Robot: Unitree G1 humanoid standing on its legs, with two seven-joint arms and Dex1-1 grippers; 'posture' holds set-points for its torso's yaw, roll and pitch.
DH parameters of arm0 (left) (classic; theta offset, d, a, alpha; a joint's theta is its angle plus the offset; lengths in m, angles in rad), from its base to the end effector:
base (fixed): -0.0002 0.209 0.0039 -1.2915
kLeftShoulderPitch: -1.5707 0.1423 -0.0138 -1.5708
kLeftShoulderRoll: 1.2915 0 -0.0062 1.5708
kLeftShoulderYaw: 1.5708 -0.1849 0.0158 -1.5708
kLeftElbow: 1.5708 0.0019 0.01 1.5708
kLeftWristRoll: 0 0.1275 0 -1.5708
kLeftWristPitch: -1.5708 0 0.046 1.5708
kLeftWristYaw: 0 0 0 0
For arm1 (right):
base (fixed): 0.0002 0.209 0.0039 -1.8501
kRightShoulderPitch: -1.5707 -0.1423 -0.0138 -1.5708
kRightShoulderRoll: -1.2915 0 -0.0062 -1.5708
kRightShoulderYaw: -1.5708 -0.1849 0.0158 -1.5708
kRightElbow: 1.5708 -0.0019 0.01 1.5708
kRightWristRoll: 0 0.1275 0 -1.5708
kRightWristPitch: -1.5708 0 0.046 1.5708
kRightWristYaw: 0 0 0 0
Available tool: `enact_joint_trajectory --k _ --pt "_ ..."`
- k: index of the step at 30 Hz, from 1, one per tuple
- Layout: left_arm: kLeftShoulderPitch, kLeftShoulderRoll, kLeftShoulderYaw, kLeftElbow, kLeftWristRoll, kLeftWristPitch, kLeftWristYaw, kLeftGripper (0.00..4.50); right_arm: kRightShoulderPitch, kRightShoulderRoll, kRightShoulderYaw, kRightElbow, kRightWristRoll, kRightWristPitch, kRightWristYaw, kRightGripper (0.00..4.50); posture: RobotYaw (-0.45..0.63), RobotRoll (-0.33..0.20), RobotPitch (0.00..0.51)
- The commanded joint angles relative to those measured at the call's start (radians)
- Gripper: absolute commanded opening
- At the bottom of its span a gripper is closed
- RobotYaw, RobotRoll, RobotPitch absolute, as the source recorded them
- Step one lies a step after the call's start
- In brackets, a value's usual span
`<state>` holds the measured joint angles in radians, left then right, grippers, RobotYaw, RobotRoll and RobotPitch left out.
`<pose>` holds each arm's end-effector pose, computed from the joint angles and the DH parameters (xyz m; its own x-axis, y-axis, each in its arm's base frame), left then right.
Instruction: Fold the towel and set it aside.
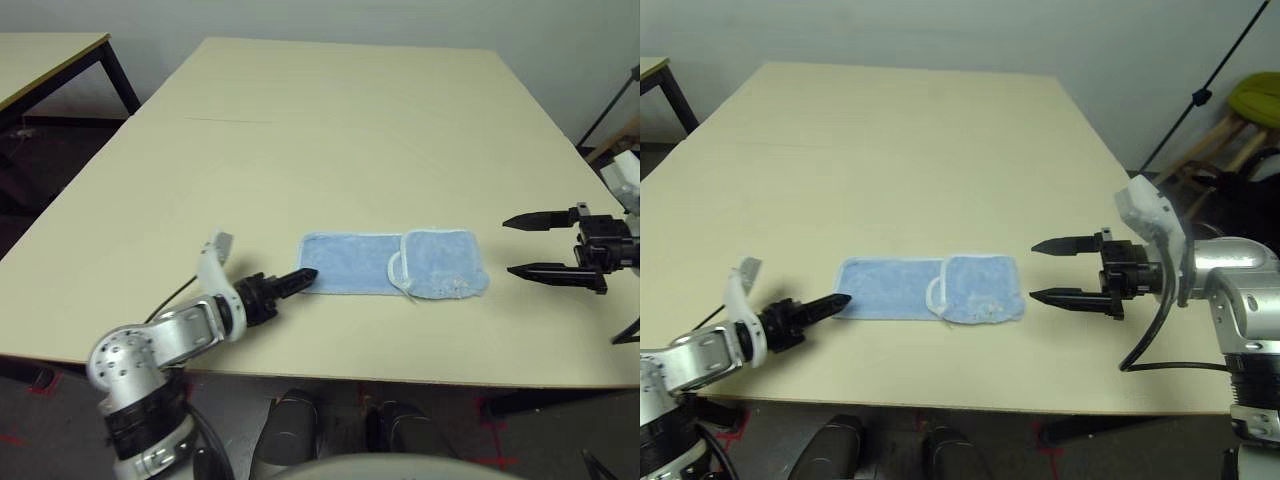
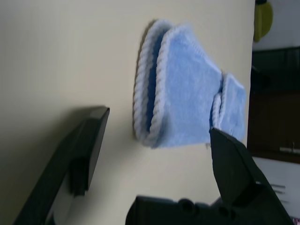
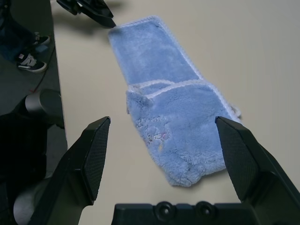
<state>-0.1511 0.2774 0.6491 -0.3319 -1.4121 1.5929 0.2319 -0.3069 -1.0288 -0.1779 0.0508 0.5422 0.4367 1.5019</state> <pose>0.1672 0.2327 0.1186 0.6890 -0.5754 -0.4407 0.1451 0.7052 -0.6940 0.2240 -0.3278 0.2074 0.2938 0.8727 -0.3899 -0.9528 0.2999 -0.0467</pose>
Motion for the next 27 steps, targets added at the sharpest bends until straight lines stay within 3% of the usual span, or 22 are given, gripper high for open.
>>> enact_joint_trajectory --k 1,4,6,9,15,22,25,27 --pt "0.101 0.122 -0.093 0.016 -0.246 -0.086 0.097 4.48 -0.020 -0.004 0.011 -0.020 0.009 0.022 -0.007 4.50 0.11 0.000 0.120" --pt "0.205 0.255 -0.251 -0.015 -0.484 -0.279 0.227 4.48 -0.064 0.006 0.037 -0.012 0.004 0.029 -0.006 4.50 0.11 0.000 0.122" --pt "0.249 0.304 -0.338 -0.050 -0.554 -0.387 0.269 4.48 -0.081 0.009 0.048 -0.017 0.005 0.038 -0.004 4.50 0.12 0.000 0.123" --pt "0.267 0.308 -0.436 -0.067 -0.560 -0.509 0.319 4.48 -0.090 0.005 0.055 -0.032 0.016 0.059 -0.003 4.50 0.11 0.000 0.126" --pt "0.191 0.271 -0.554 -0.030 -0.560 -0.673 0.427 4.48 -0.069 -0.008 0.037 -0.075 0.034 0.096 -0.013 4.50 0.09 0.000 0.125" --pt "0.156 0.276 -0.618 -0.006 -0.560 -0.695 0.427 4.48 -0.034 -0.025 -0.002 -0.118 0.059 0.129 -0.038 4.50 0.07 0.000 0.124" --pt "0.155 0.278 -0.622 -0.002 -0.560 -0.711 0.427 3.88 -0.025 -0.023 -0.012 -0.129 0.067 0.139 -0.052 4.50 0.07 0.000 0.123" --pt "0.160 0.267 -0.618 -0.009 -0.560 -0.713 0.409 3.22 -0.022 -0.022 -0.015 -0.135 0.069 0.144 -0.058 4.50 0.07 0.000 0.122"
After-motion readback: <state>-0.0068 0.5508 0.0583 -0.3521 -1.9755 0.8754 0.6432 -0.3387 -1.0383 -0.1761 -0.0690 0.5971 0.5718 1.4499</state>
